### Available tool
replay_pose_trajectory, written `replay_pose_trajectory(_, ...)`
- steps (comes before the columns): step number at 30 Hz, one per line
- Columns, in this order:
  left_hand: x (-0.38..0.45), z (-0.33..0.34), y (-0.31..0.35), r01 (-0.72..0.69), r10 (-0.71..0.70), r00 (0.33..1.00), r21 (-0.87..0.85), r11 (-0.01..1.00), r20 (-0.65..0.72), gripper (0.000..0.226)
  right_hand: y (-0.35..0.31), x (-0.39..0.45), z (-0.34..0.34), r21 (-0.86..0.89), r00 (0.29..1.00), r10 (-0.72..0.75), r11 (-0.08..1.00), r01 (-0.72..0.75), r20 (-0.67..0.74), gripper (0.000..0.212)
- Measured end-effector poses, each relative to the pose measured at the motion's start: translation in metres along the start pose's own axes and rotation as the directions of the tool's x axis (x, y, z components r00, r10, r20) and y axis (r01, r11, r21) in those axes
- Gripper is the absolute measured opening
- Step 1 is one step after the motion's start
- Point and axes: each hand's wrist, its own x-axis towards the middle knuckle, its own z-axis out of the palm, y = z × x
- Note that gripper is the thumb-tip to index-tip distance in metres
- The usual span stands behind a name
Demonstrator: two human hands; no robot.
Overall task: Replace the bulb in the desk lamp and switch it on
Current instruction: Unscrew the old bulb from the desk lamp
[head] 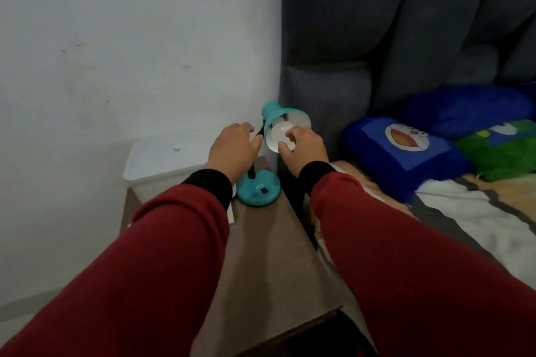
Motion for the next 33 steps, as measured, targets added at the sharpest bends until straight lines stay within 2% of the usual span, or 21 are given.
replay_pose_trajectory(5,0.017,0.024,0.005,-0.062,0.061,0.998,-0.159,0.985,-0.012,0.047,0.012,0.018,0.022,0.264,0.982,0.182,0.951,-0.161,-0.054,0.046)
replay_pose_trajectory(8,0.032,0.033,0.004,-0.089,0.087,0.996,-0.220,0.971,-0.017,0.050,0.016,0.030,0.031,0.446,0.940,0.336,0.850,-0.280,-0.052,0.054)
replay_pose_trajectory(10,0.040,0.038,0.003,-0.098,0.097,0.995,-0.258,0.961,-0.016,0.049,0.020,0.037,0.038,0.540,0.913,0.407,0.769,-0.343,-0.001,0.060)
replay_pose_trajectory(14,0.048,0.045,0.000,-0.119,0.111,0.993,-0.307,0.944,-0.043,0.044,0.023,0.049,0.049,0.636,0.887,0.439,0.646,-0.422,0.143,0.062)
replay_pose_trajectory(17,0.051,0.048,-0.003,-0.105,0.081,0.993,-0.360,0.927,-0.082,0.043,0.022,0.054,0.057,0.709,0.874,0.454,0.559,-0.429,0.171,0.059)
replay_pose_trajectory(18,0.051,0.049,-0.003,-0.104,0.073,0.993,-0.370,0.923,-0.095,0.043,0.022,0.054,0.058,0.716,0.882,0.448,0.566,-0.408,0.148,0.057)
replay_pose_trajectory(22,0.051,0.051,-0.002,-0.117,0.081,0.991,-0.381,0.917,-0.110,0.043,0.025,0.054,0.057,0.574,0.935,0.355,0.767,-0.288,-0.005,0.065)
replay_pose_trajectory(24,0.051,0.052,-0.002,-0.118,0.079,0.990,-0.393,0.912,-0.115,0.043,0.024,0.052,0.057,0.579,0.936,0.350,0.771,-0.267,-0.033,0.068)
replay_pose_trajectory(25,0.051,0.052,-0.002,-0.116,0.074,0.990,-0.403,0.908,-0.117,0.043,0.023,0.052,0.059,0.620,0.931,0.366,0.733,-0.280,-0.012,0.070)
replay_pose_trajectory(26,0.051,0.052,-0.002,-0.113,0.070,0.991,-0.413,0.904,-0.118,0.042,0.022,0.052,0.062,0.693,0.916,0.399,0.652,-0.310,0.035,0.073)
replay_pose_trajectory(28,0.051,0.051,-0.002,-0.106,0.064,0.992,-0.426,0.899,-0.112,0.043,0.019,0.052,0.064,0.831,0.863,0.471,0.397,-0.390,0.181,0.073)
replay_pose_trajectory(29,0.051,0.051,-0.003,-0.101,0.060,0.992,-0.428,0.898,-0.108,0.043,0.019,0.052,0.065,0.847,0.852,0.481,0.348,-0.401,0.206,0.068)
replay_pose_trajectory(30,0.051,0.051,-0.003,-0.098,0.057,0.993,-0.428,0.898,-0.107,0.043,0.018,0.052,0.063,0.820,0.862,0.476,0.414,-0.395,0.175,0.062)
replay_pose_trajectory(31,0.051,0.050,-0.003,-0.095,0.054,0.993,-0.427,0.899,-0.106,0.043,0.018,0.052,0.063,0.755,0.882,0.460,0.540,-0.372,0.105,0.059)
replay_pose_trajectory(32,0.051,0.049,-0.003,-0.093,0.054,0.993,-0.425,0.901,-0.103,0.043,0.019,0.052,0.062,0.680,0.901,0.433,0.653,-0.335,0.028,0.060)
replay_pose_trajectory(33,0.051,0.048,-0.003,-0.093,0.057,0.994,-0.423,0.901,-0.098,0.043,0.019,0.052,0.062,0.631,0.913,0.406,0.716,-0.300,-0.026,0.063)
